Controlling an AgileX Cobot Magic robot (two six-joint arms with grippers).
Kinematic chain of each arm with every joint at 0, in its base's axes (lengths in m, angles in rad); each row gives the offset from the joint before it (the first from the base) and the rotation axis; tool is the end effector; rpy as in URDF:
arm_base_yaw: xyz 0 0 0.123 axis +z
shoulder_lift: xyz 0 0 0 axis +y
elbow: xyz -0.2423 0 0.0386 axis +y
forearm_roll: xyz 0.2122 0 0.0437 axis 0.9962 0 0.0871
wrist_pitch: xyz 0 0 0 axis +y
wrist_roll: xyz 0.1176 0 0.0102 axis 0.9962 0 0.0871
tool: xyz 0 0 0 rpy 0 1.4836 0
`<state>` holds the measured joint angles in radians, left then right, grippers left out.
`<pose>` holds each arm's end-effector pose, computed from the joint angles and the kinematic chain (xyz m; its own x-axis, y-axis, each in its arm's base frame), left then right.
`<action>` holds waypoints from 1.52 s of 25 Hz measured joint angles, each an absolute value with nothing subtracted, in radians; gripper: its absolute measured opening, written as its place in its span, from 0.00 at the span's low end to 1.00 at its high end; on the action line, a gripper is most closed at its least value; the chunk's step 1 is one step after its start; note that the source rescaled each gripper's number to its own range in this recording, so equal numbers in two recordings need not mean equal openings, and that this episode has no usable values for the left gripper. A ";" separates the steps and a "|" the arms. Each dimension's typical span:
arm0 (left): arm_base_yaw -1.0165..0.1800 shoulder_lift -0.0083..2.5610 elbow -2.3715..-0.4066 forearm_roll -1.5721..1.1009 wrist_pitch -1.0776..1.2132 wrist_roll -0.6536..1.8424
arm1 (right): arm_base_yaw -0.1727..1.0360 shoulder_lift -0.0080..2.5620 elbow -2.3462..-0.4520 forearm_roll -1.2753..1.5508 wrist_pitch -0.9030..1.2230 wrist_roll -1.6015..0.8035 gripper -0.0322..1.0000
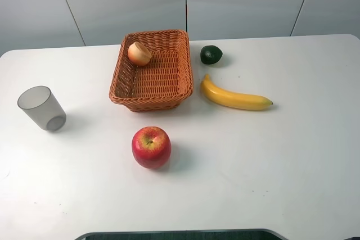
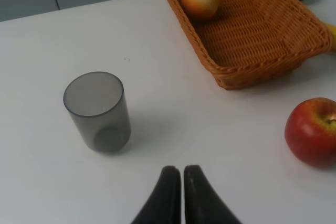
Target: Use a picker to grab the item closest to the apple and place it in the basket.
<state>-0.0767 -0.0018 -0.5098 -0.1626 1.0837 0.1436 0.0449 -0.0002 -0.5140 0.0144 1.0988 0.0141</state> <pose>0.0235 -0.0188 0.2492 -0.4453 0.1006 -0.8897 0.2327 0.9725 -0.0065 0.0246 0.0026 0.2476 -0.4777 -0.0008 -0.8785 -0.0463 0.9986 0.0243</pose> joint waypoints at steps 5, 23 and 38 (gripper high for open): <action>-0.077 -0.002 -0.510 -0.163 1.084 0.144 | 0.045 0.000 -0.514 0.014 1.099 0.012 1.00; -0.077 -0.002 -0.510 -0.163 1.084 0.144 | 0.045 0.000 -0.514 0.014 1.099 0.012 1.00; -0.077 -0.002 -0.510 -0.163 1.084 0.144 | 0.045 0.000 -0.514 0.014 1.099 0.012 1.00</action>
<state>-0.0767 -0.0018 -0.5098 -0.1626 1.0837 0.1436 0.0449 -0.0002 -0.5140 0.0144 1.0988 0.0120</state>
